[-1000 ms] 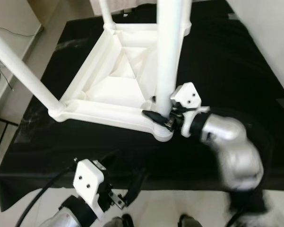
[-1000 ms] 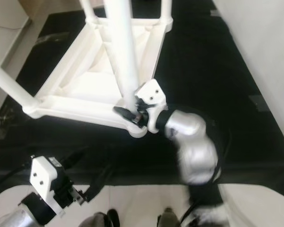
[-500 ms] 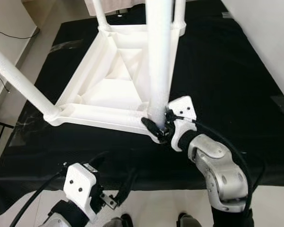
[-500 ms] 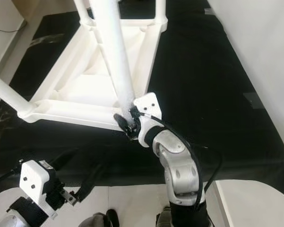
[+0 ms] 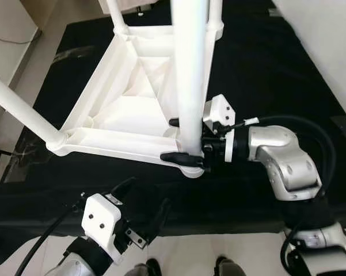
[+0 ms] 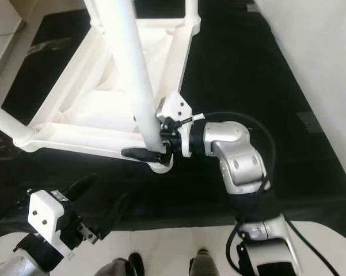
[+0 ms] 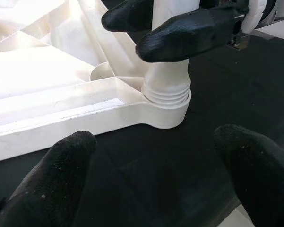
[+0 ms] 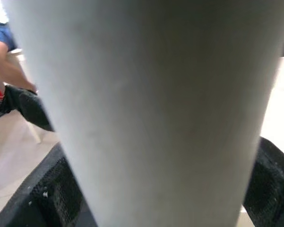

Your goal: Building children table

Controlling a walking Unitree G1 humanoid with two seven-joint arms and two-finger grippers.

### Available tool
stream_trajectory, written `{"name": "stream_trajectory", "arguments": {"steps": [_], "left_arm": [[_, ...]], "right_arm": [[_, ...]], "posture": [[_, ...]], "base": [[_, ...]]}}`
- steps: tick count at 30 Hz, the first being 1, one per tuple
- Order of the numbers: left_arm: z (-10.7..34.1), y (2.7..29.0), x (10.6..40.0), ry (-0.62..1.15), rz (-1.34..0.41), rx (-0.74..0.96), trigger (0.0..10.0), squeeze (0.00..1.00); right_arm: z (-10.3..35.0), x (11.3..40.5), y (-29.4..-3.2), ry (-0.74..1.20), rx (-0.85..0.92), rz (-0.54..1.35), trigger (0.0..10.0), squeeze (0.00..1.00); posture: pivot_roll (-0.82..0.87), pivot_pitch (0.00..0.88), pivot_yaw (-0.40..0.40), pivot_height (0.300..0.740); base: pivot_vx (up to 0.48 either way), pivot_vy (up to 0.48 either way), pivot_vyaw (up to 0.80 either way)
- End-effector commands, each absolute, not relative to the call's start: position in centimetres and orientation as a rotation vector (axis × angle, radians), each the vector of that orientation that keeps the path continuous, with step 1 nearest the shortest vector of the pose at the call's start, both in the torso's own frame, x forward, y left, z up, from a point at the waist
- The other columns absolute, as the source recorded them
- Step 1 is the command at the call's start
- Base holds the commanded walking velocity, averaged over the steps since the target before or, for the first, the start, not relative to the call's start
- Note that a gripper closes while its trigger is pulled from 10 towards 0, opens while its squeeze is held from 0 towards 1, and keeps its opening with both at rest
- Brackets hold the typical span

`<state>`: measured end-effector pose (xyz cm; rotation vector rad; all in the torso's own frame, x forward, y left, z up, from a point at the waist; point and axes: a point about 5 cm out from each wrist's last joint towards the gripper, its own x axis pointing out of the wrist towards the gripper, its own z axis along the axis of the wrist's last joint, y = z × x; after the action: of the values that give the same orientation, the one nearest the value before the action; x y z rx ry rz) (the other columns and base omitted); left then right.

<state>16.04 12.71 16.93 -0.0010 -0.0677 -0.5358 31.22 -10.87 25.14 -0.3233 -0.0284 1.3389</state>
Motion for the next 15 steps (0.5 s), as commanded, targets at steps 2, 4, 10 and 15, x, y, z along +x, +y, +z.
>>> {"name": "stream_trajectory", "arguments": {"steps": [2, 4, 10, 15], "left_arm": [[16.4, 12.7, 15.8, -0.047, -0.536, 0.000, 10.0, 0.00], [16.5, 12.6, 15.8, -0.048, -0.536, -0.001, 10.0, 0.00], [16.5, 12.6, 15.7, -0.050, -0.529, -0.009, 10.0, 0.00], [16.5, 12.6, 15.7, -0.051, -0.528, -0.011, 10.0, 0.00]], "right_arm": [[25.5, 31.6, -10.1, -0.035, -0.330, 1.420, 10.0, 0.00], [26.0, 32.1, -10.2, -0.041, -0.344, 1.440, 0.0, 0.00], [26.2, 31.3, -11.1, -0.041, -0.321, 1.537, 0.0, 0.00], [25.6, 31.0, -11.8, -0.022, -0.313, 1.526, 0.0, 0.00]], "posture": [[-0.01, 0.284, 0.111, 0.740], [0.00, 0.285, 0.103, 0.740], [-0.01, 0.295, 0.104, 0.740], [-0.01, 0.298, 0.100, 0.740]], "base": [[0.000, 0.000, 0.00], [0.000, 0.000, 0.00], [0.000, 0.000, 0.00], [0.000, 0.000, 0.00]]}}
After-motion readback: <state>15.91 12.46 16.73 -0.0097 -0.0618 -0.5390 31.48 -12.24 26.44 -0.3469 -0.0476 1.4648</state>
